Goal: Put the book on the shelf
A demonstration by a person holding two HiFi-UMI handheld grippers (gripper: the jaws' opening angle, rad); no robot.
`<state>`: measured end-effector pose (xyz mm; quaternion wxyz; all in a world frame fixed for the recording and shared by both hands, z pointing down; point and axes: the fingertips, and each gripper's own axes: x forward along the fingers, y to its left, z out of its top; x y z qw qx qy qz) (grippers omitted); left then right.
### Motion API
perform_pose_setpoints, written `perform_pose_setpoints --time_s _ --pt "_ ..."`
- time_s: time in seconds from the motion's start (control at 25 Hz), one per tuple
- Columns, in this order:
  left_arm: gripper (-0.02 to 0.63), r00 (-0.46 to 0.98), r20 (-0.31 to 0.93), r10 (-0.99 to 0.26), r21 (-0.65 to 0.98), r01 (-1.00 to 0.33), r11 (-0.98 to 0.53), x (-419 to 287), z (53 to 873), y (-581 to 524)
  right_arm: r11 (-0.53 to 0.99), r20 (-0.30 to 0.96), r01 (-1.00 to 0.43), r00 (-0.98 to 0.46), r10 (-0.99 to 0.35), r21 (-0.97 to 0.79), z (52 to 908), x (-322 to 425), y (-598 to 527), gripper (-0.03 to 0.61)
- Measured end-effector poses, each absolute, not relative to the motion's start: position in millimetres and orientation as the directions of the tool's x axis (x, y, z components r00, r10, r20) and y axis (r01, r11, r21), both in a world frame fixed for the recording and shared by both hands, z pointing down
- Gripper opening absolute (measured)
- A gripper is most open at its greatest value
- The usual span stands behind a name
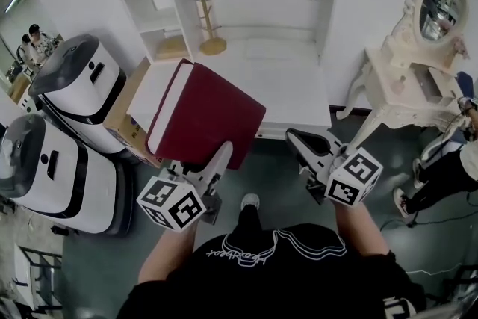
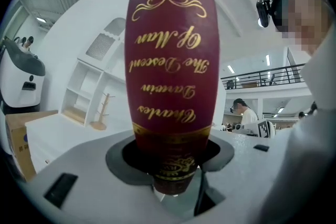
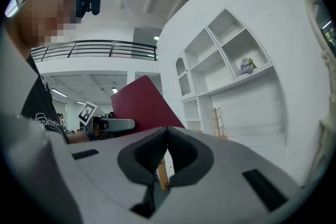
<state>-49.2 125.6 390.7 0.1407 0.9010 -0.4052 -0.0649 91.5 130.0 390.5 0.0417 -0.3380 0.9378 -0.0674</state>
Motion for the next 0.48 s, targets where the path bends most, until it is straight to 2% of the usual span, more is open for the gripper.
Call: perform_pose_setpoints --time_s 0.48 --pt "0.212 0.722 -0.047 -0.691 0.298 -0.650 -0.699 -85.0 367.1 -81.5 0.753 0.014 -0.642 -0.762 -0.647 -0.146 382.0 49.5 -79.1 0.006"
